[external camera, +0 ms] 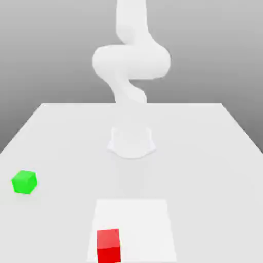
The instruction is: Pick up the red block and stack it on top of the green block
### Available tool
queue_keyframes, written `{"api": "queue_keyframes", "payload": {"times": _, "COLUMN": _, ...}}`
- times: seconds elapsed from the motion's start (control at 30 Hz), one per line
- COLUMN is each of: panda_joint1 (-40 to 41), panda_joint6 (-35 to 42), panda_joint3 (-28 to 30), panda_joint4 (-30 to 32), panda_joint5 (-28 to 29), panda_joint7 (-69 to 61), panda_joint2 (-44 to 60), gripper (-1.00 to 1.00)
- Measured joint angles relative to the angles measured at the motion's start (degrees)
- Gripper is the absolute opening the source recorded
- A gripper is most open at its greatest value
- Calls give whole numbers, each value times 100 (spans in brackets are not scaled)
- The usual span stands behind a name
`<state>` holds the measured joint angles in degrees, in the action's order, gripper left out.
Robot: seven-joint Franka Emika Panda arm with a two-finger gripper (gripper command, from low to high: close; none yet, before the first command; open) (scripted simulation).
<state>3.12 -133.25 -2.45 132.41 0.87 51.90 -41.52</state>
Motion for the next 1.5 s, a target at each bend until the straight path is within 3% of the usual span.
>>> {"api": "queue_keyframes", "payload": {"times": 0.57, "panda_joint1": 1573, "panda_joint6": -991, "panda_joint3": -1192, "panda_joint4": 423, "panda_joint5": 923, "panda_joint7": 4371, "panda_joint2": 2967, "gripper": 0}}
{"api": "queue_keyframes", "payload": {"times": 0.83, "panda_joint1": 1808, "panda_joint6": -1474, "panda_joint3": -1209, "panda_joint4": 628, "panda_joint5": 1132, "panda_joint7": 6249, "panda_joint2": 4311, "gripper": 0}}
{"api": "queue_keyframes", "payload": {"times": 1.07, "panda_joint1": 1805, "panda_joint6": -1977, "panda_joint3": -1168, "panda_joint4": 817, "panda_joint5": 725, "panda_joint7": 7430, "panda_joint2": 5371, "gripper": 0}}
{"api": "queue_keyframes", "payload": {"times": 1.2, "panda_joint1": 1615, "panda_joint6": -2585, "panda_joint3": -904, "panda_joint4": 719, "panda_joint5": 1003, "panda_joint7": 7803, "panda_joint2": 6157, "gripper": 0}}
{"api": "queue_keyframes", "payload": {"times": 1.23, "panda_joint1": 1535, "panda_joint6": -2745, "panda_joint3": -805, "panda_joint4": 688, "panda_joint5": 1097, "panda_joint7": 7877, "panda_joint2": 6356, "gripper": -100}}
{"api": "queue_keyframes", "payload": {"times": 1.5, "panda_joint1": 1535, "panda_joint6": -2688, "panda_joint3": -818, "panda_joint4": 705, "panda_joint5": 1019, "panda_joint7": 7828, "panda_joint2": 6262, "gripper": -100}}
